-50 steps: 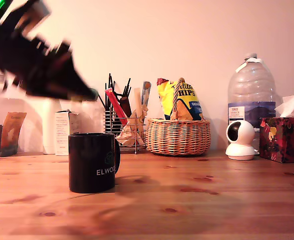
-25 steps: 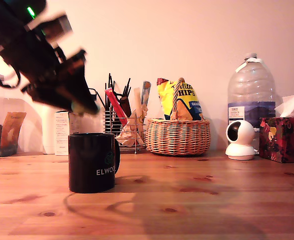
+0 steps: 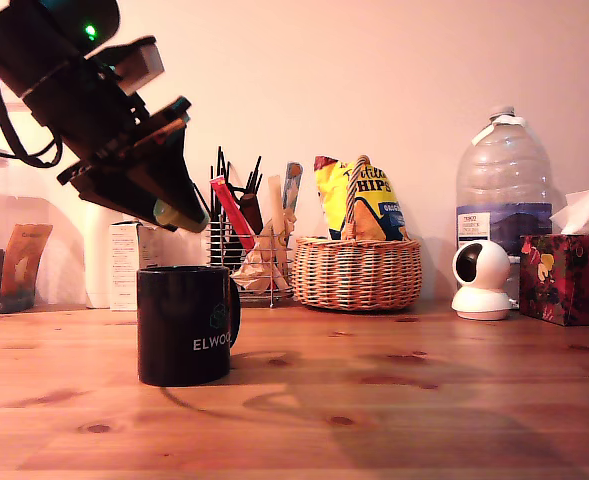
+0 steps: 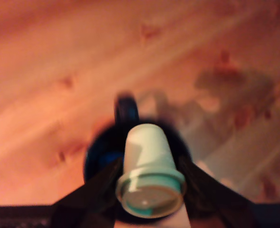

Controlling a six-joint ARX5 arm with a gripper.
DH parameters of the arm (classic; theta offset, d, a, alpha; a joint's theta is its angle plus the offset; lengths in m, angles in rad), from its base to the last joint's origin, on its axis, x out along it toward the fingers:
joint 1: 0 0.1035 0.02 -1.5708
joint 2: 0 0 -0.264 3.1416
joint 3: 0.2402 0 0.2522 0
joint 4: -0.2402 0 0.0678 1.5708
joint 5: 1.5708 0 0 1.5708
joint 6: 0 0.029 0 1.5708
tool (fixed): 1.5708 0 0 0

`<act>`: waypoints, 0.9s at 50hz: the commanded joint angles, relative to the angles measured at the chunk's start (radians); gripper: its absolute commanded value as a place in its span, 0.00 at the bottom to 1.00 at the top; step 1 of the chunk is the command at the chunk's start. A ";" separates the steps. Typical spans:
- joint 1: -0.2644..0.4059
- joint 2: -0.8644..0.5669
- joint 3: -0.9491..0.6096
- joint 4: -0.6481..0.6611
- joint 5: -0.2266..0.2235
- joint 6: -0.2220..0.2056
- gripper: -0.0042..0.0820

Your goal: Pick up the coffee capsules from the table one by one and drop them inside the nearest coffee cup

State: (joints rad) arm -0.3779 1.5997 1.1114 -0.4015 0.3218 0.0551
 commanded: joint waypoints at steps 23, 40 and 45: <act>-0.002 0.016 -0.002 -0.019 0.002 0.004 0.46; -0.002 0.013 0.000 -0.022 0.001 0.005 0.87; -0.002 0.000 0.003 -0.025 0.002 0.005 0.80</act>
State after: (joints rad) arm -0.3779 1.5997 1.1114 -0.4267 0.3218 0.0559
